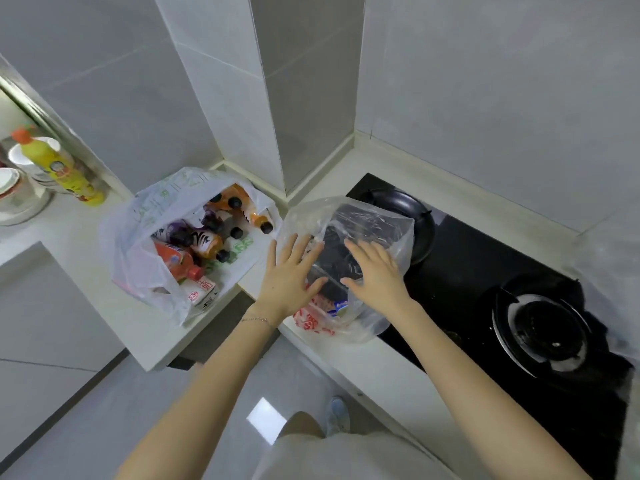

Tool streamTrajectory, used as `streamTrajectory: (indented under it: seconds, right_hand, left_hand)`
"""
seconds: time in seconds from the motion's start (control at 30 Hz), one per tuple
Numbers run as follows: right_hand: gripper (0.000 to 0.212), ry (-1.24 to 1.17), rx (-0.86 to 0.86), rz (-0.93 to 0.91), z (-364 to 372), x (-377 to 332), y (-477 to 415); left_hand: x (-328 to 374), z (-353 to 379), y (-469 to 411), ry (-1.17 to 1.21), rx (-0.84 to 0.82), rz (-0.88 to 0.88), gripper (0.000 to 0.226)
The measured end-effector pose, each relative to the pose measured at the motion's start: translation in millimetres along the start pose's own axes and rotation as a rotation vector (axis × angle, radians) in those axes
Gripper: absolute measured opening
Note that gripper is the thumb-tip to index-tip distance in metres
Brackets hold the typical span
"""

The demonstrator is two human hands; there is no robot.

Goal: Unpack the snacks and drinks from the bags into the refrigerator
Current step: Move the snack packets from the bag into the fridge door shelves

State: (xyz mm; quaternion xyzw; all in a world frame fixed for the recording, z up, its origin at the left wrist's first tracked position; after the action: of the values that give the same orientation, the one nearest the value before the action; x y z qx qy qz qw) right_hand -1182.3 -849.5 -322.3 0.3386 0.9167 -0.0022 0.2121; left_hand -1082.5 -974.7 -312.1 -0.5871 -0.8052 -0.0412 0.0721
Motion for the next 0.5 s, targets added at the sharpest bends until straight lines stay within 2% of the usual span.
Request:
streamTrajectory:
  seconds: [0.17, 0.33, 0.5]
  right_hand:
    - [0.069, 0.114, -0.186, -0.010, 44, 9, -20]
    - [0.063, 0.139, -0.214, 0.011, 66, 11, -24]
    - [0.063, 0.166, -0.232, 0.122, 76, 20, -14]
  left_hand:
    - [4, 37, -14, 0.046, -0.123, 0.079, 0.053]
    - [6, 63, -23, 0.048, -0.230, 0.157, 0.049]
    - [9, 85, -19, 0.055, -0.337, 0.220, 0.052]
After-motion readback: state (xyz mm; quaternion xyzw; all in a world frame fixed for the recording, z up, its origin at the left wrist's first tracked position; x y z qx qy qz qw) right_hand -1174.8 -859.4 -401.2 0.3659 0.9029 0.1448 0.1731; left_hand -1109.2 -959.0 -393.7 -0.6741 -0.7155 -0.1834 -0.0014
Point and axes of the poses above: each hand's wrist, its own y-axis away from the middle knuckle, its own z-axis out of the palm, x = y × z, the point moved 8 cm from there along -y, towards the middle knuckle, and after that the axes turned 1 degree about -x, right-handed, at the moved point
